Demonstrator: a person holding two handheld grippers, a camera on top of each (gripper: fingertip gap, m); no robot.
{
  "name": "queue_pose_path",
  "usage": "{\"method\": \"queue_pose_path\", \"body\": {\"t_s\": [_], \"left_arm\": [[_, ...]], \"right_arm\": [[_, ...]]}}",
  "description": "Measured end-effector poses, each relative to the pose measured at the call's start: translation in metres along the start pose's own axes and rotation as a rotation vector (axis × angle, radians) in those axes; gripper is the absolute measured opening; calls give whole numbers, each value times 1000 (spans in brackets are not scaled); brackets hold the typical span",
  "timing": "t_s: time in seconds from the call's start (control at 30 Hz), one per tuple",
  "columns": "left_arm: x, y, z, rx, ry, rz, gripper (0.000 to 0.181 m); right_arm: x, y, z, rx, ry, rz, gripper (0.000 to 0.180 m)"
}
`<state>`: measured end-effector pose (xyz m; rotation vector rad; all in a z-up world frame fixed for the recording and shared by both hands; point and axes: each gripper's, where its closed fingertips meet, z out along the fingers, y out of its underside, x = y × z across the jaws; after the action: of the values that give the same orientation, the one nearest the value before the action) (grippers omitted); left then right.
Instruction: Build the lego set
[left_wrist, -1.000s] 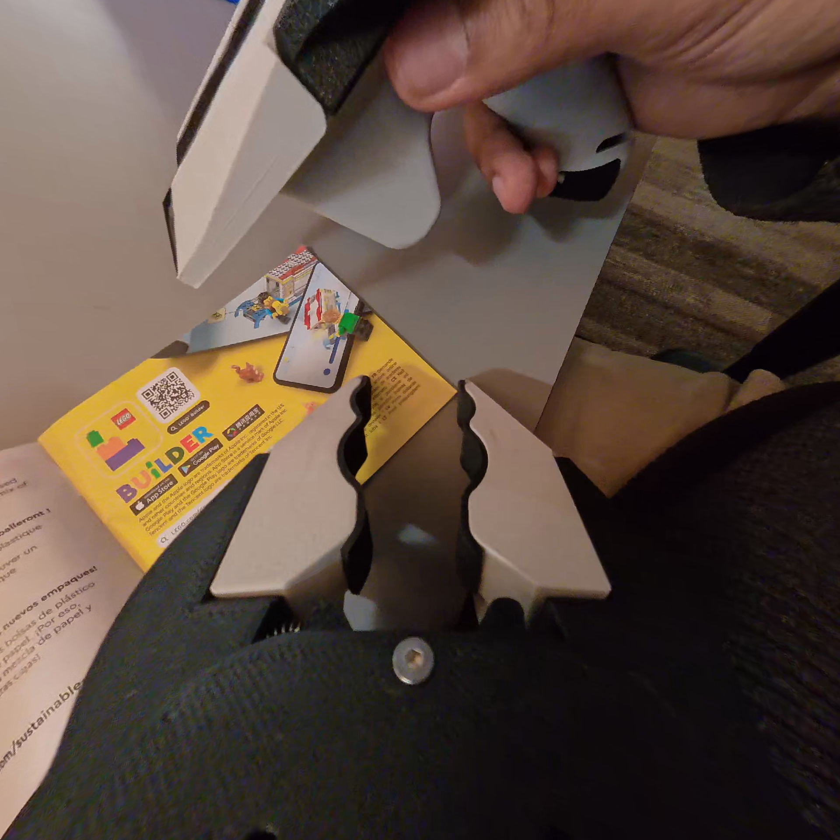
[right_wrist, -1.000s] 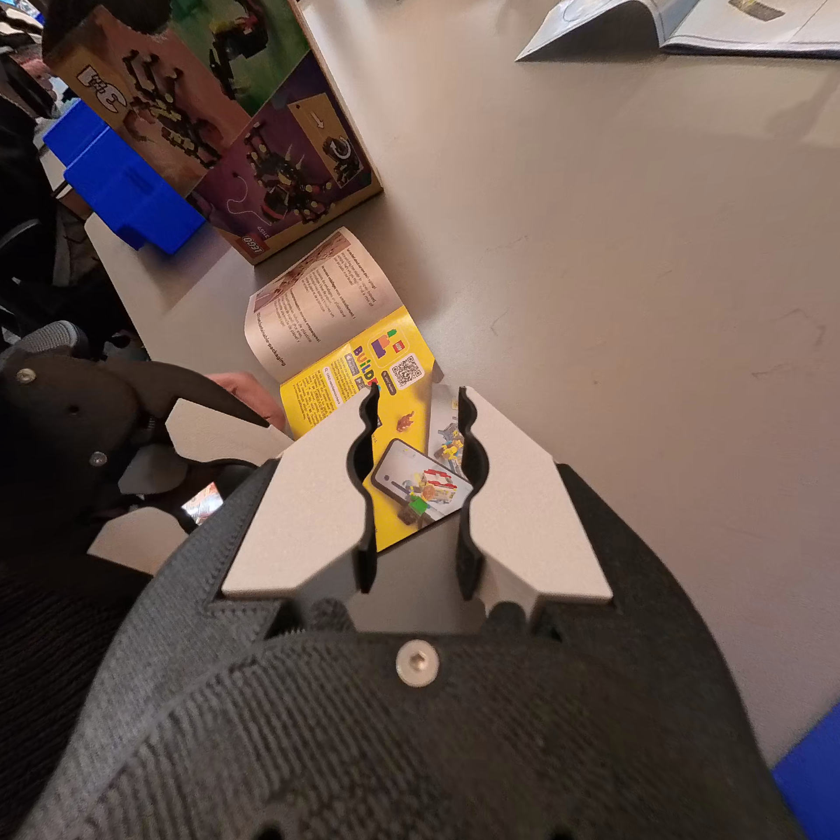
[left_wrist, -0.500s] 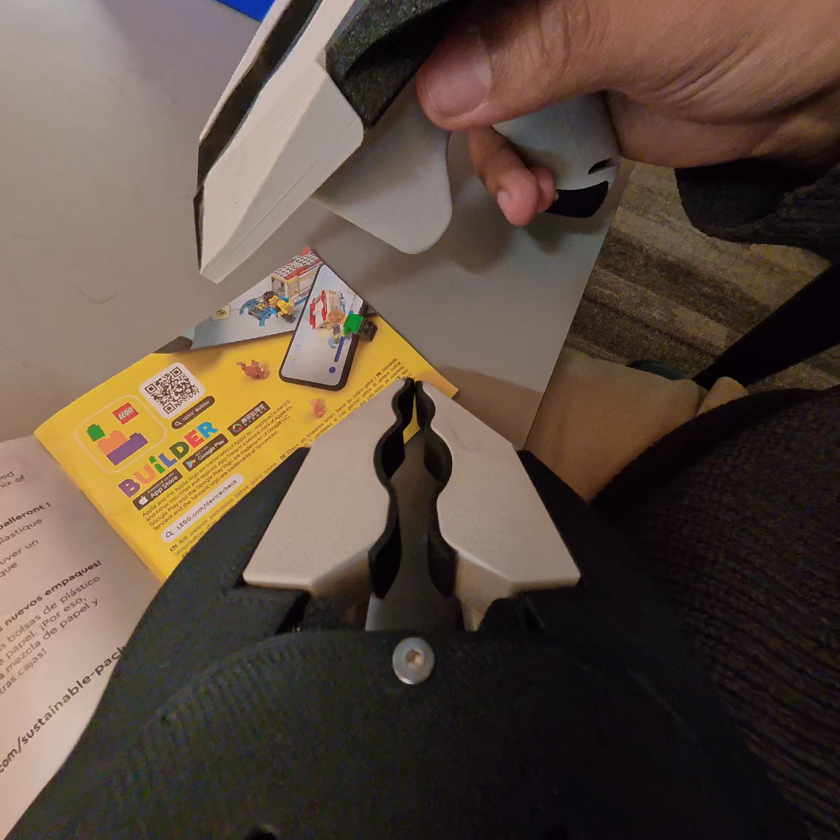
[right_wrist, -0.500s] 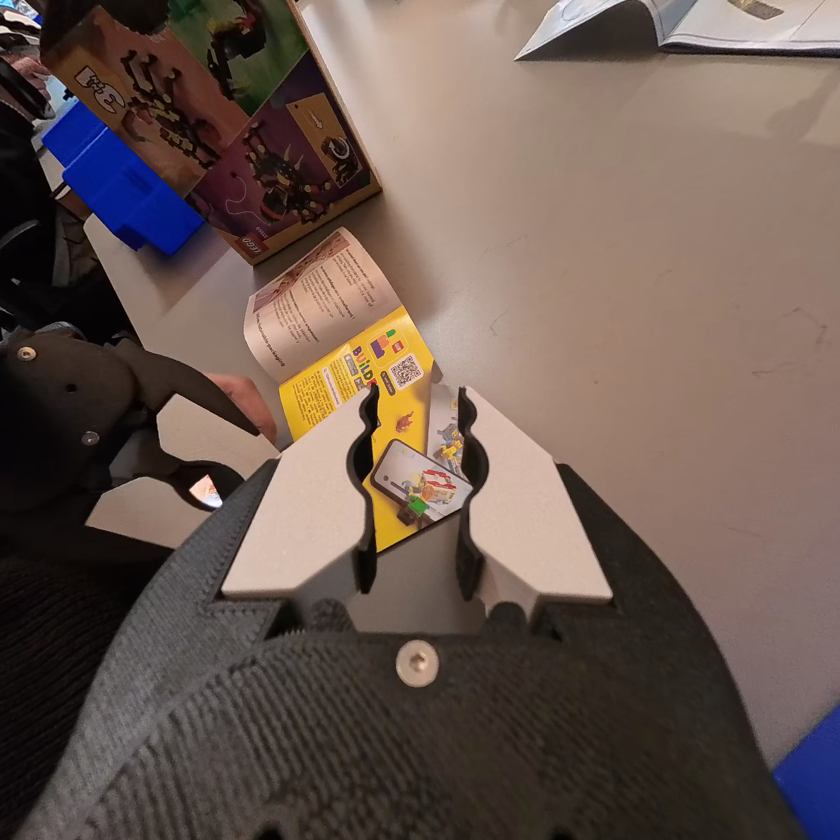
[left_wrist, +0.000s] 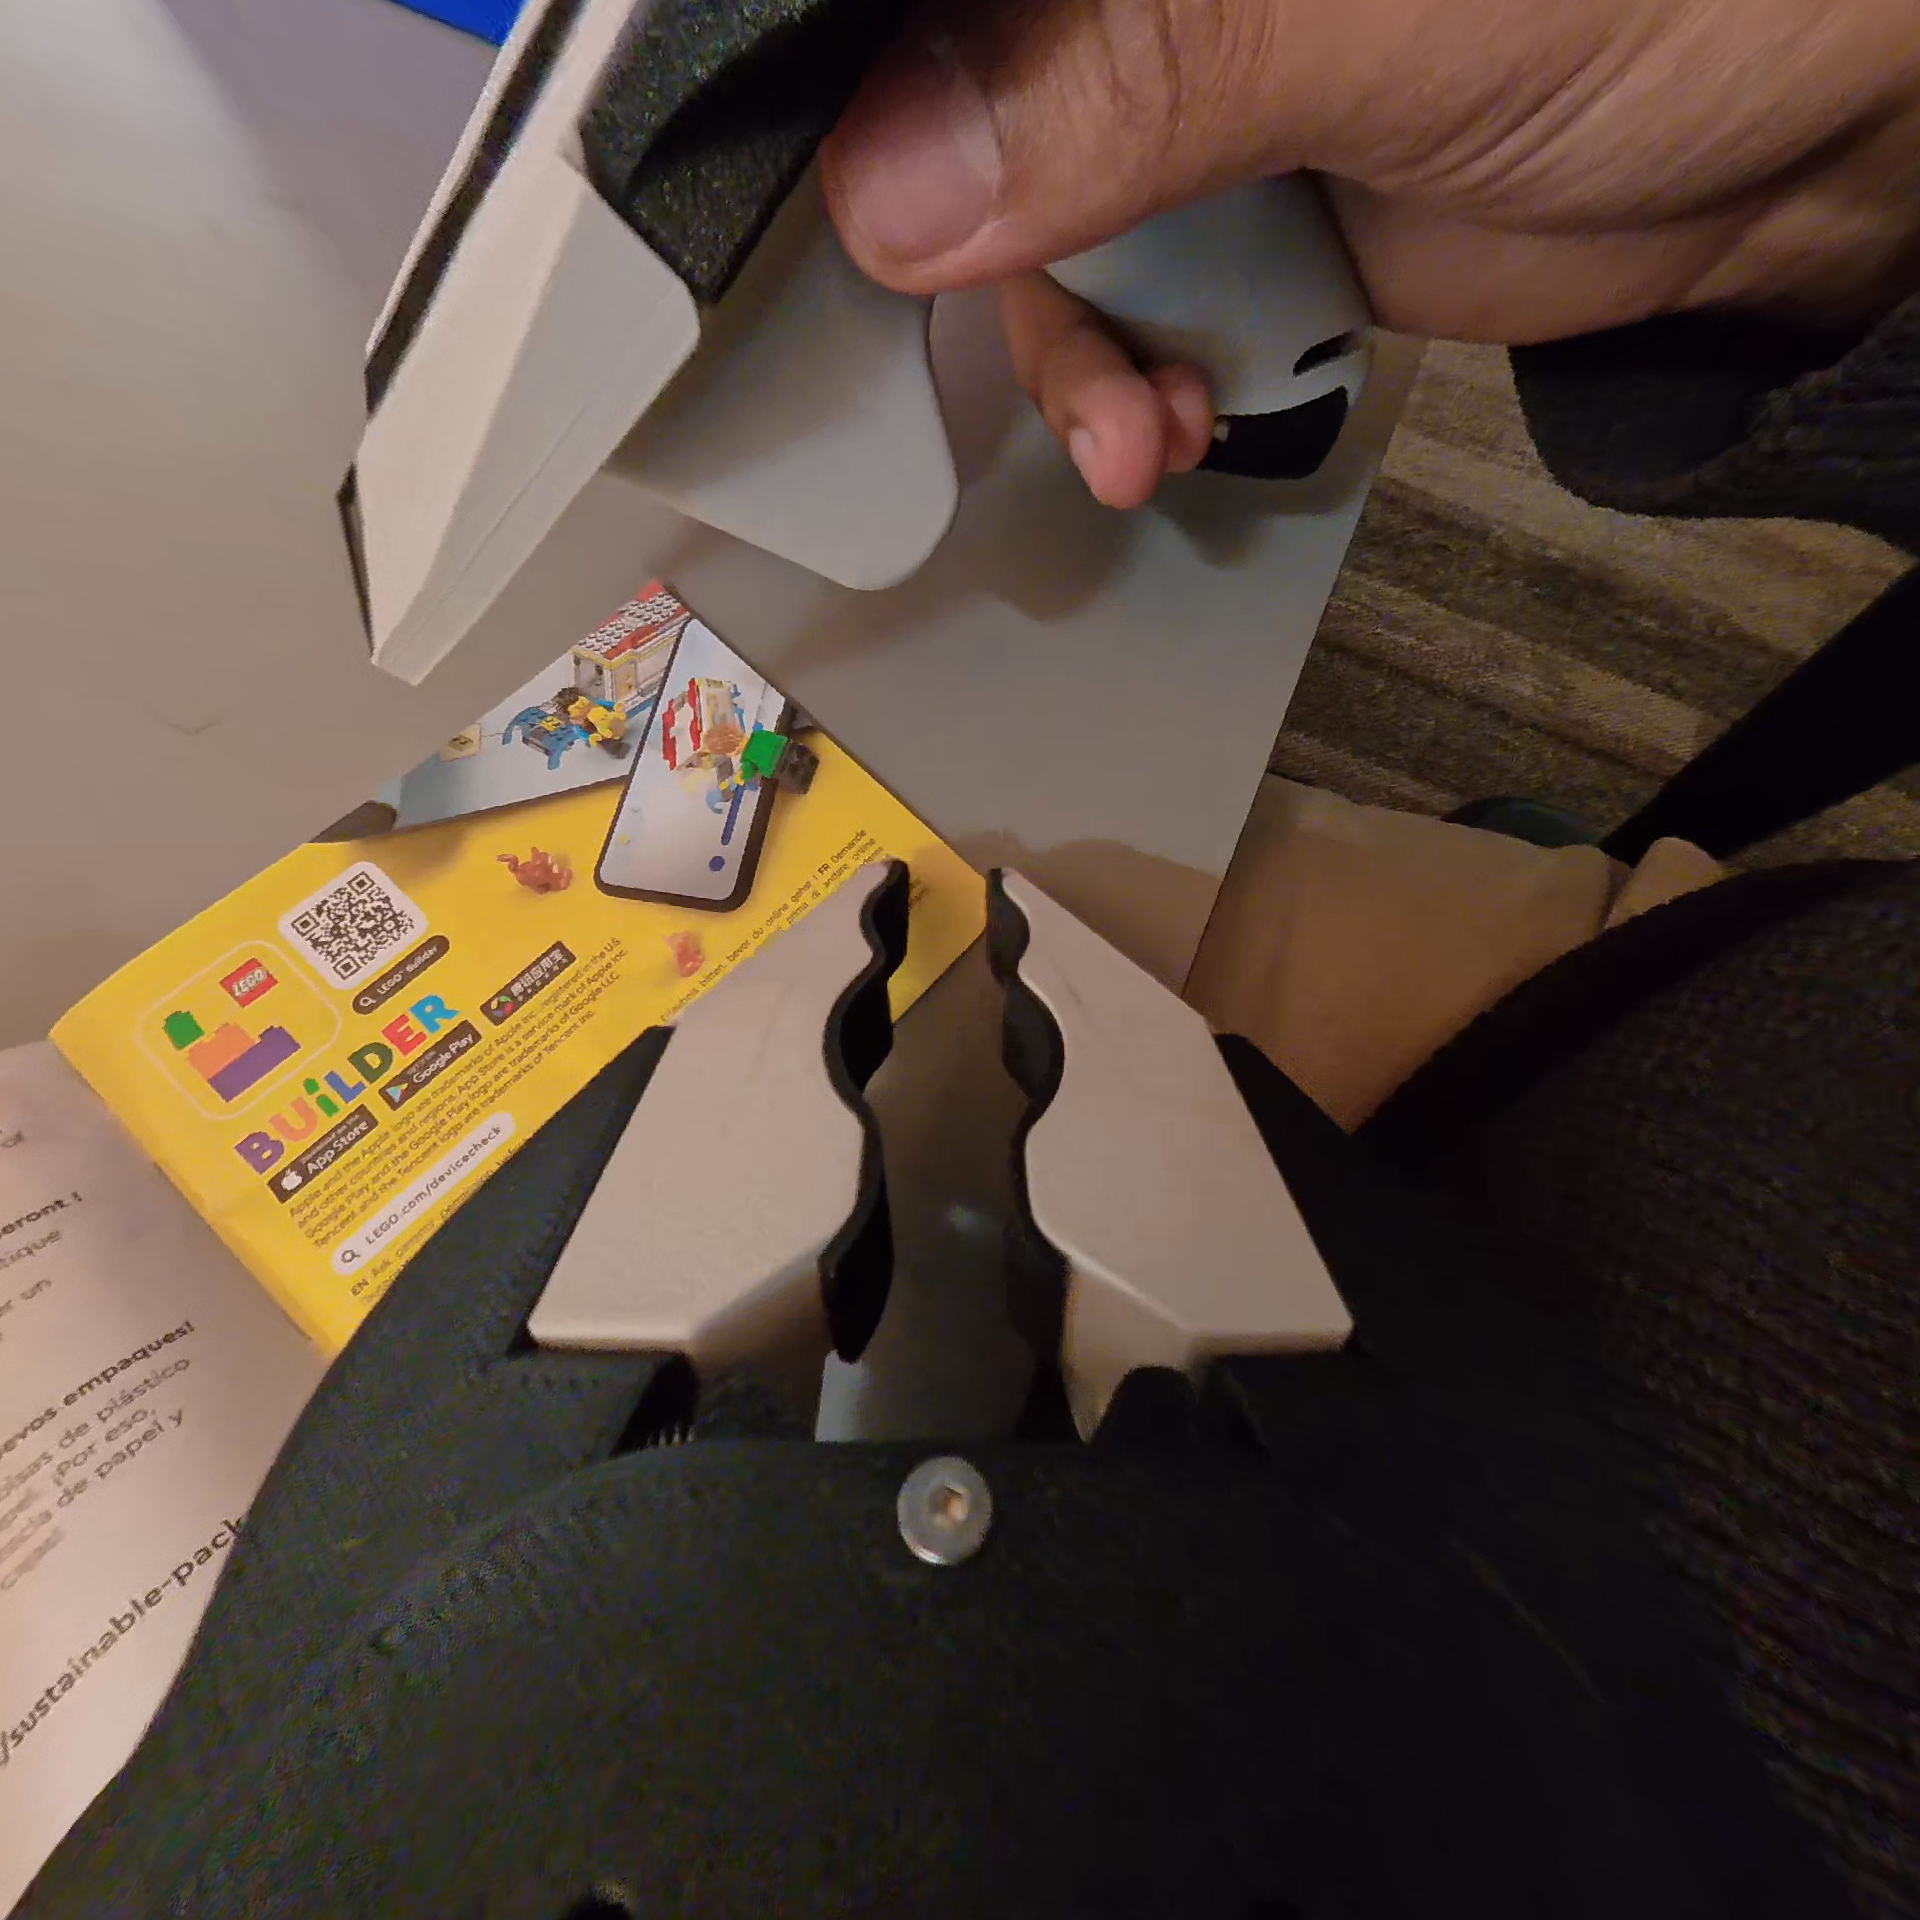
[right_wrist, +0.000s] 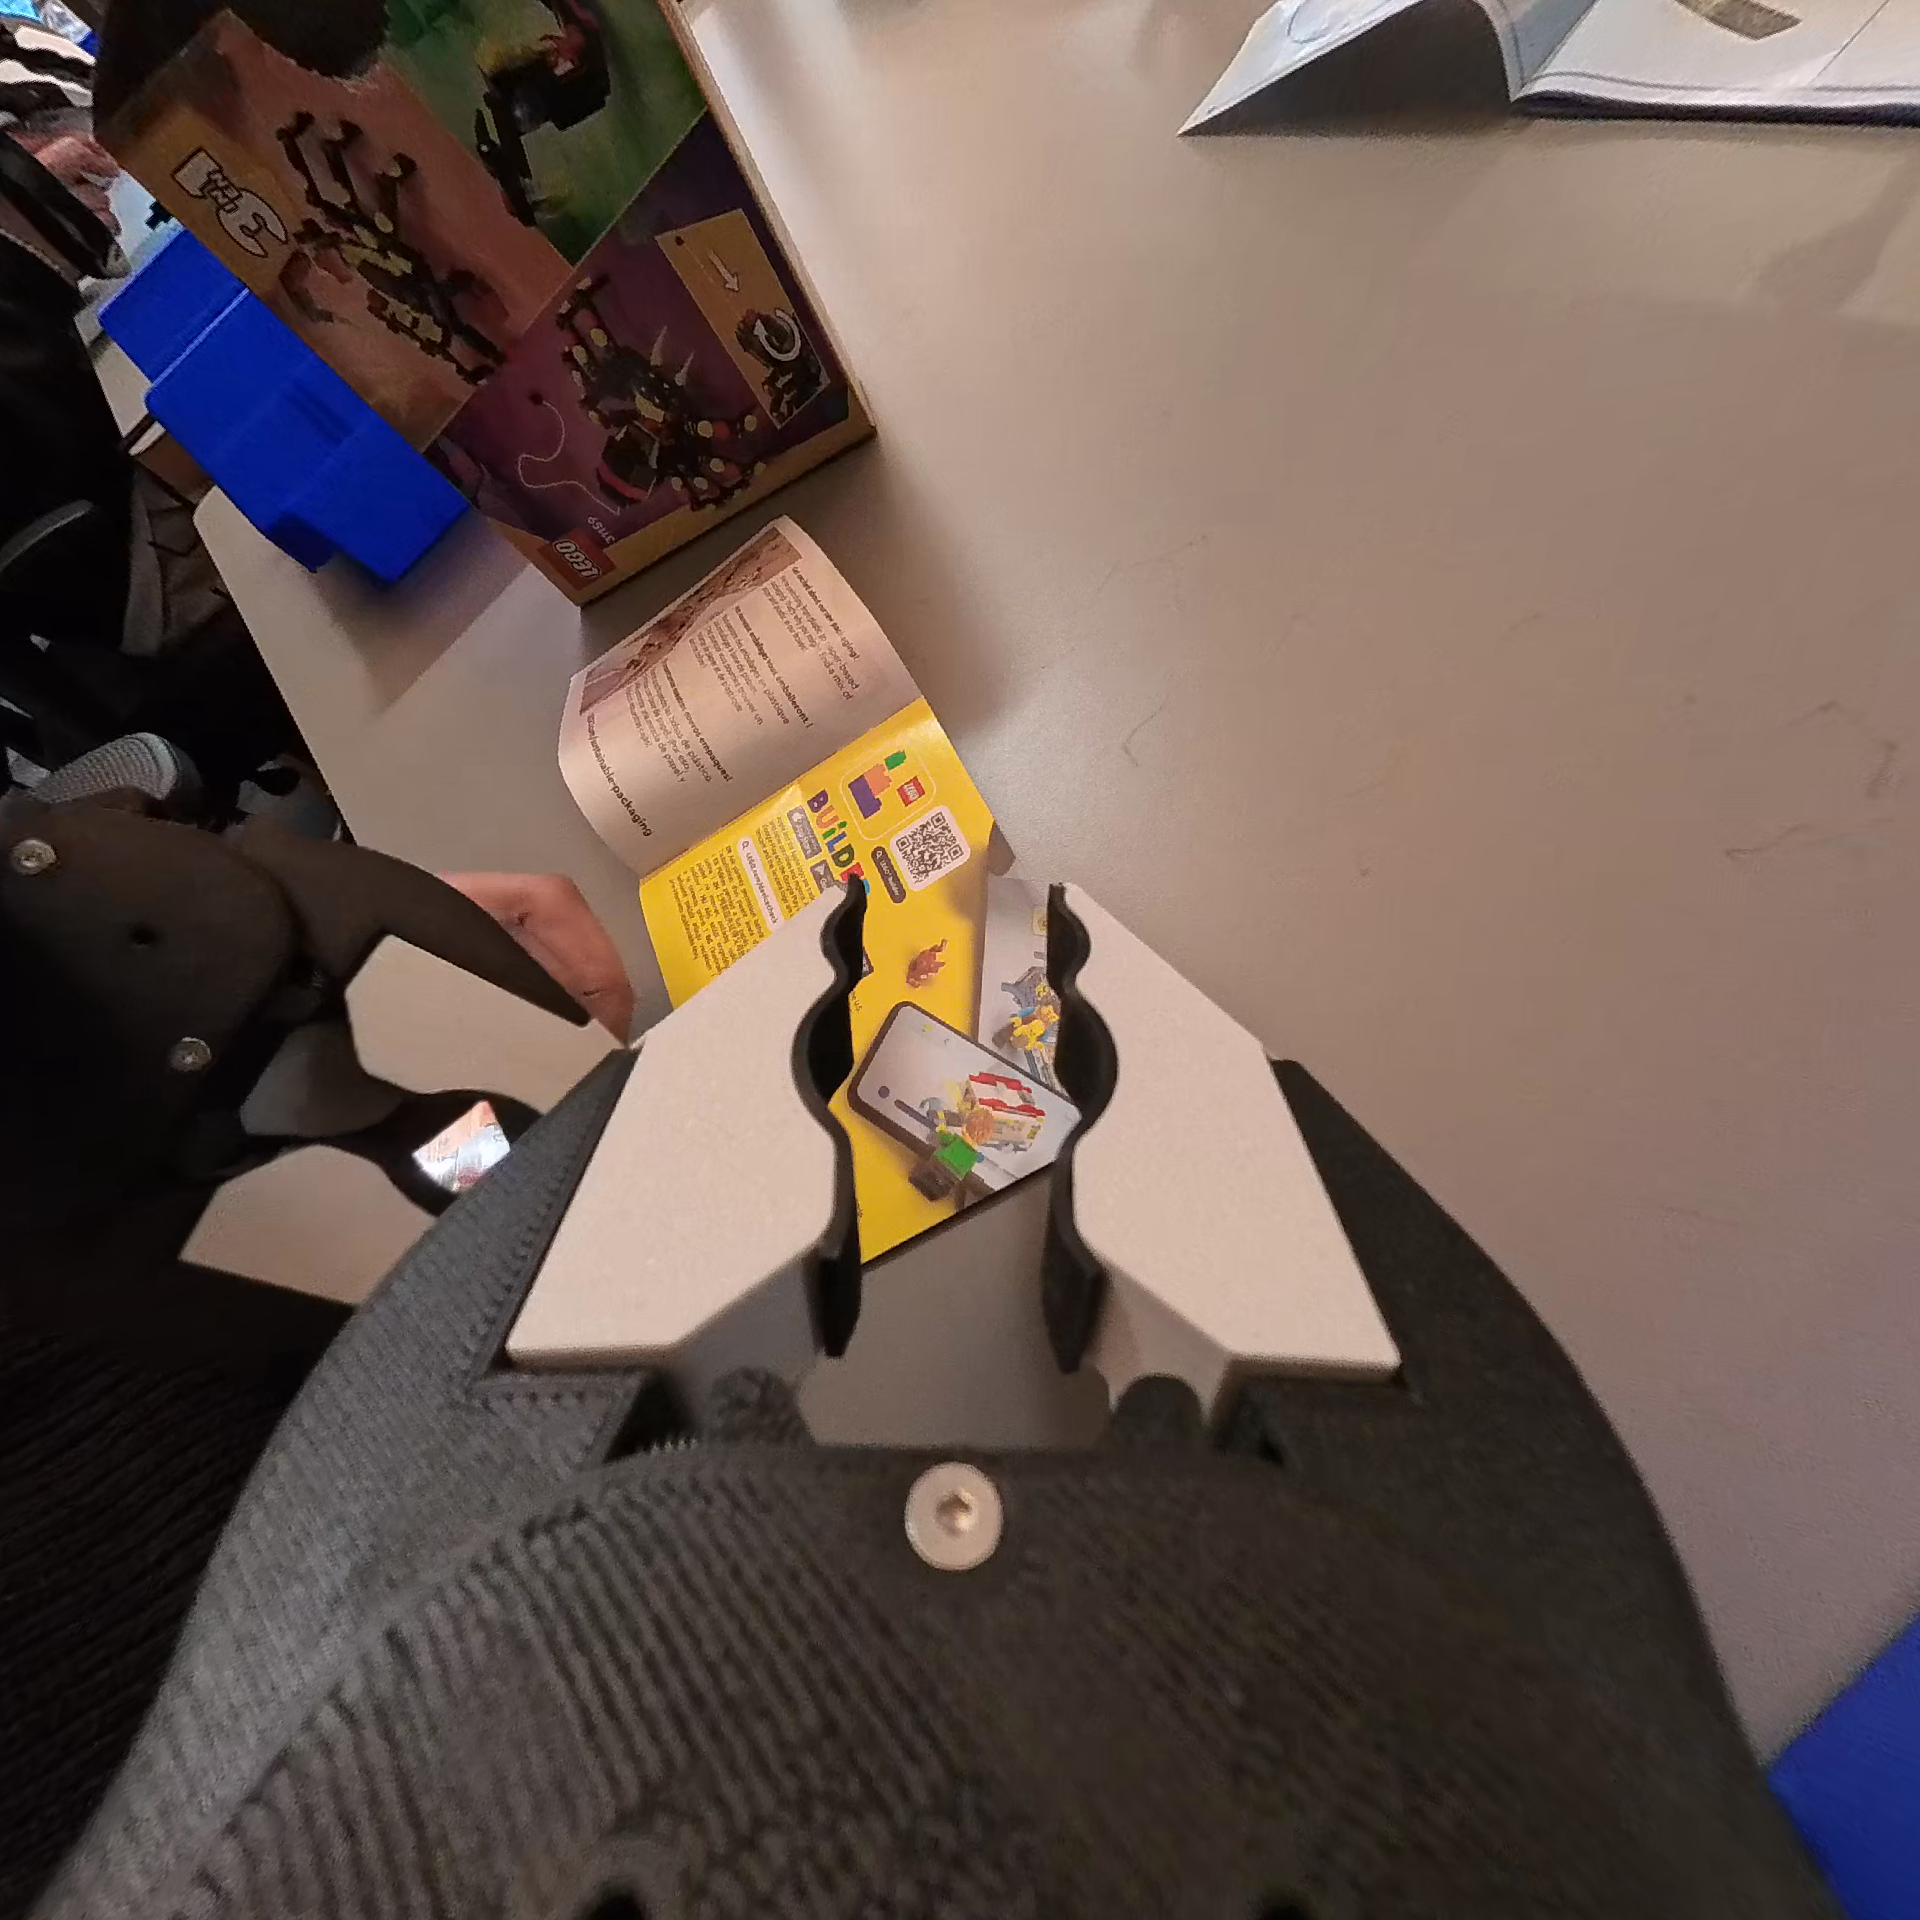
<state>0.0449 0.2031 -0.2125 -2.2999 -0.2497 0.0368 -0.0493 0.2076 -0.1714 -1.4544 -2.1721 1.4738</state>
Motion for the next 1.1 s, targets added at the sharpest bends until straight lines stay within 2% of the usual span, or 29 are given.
{"method": "queue_pose_path", "body": {"t_s": [0.07, 0.23, 0.33, 0.4, 0.7, 1.1], "left_arm": [[-1, -3, -2, 13, 2, -9, 0], [-3, 1, -2, 0, 11, -14, 1], [4, -1, -3, 7, 42, 1, 14], [6, -1, -2, 5, 42, 12, 16], [2, 1, -1, -8, 13, 13, 3], [0, 0, 0, 4, 1, 10, 0]], "right_arm": [[0, 0, 0, 0, 0, 1, 34], [0, 0, 0, -1, 0, 1, 35], [0, 0, 0, -1, 0, 2, 35], [0, 0, 0, -1, -1, 3, 35], [0, 0, 0, 0, -1, 2, 34], [0, 0, 0, 0, 0, 1, 34]]}}
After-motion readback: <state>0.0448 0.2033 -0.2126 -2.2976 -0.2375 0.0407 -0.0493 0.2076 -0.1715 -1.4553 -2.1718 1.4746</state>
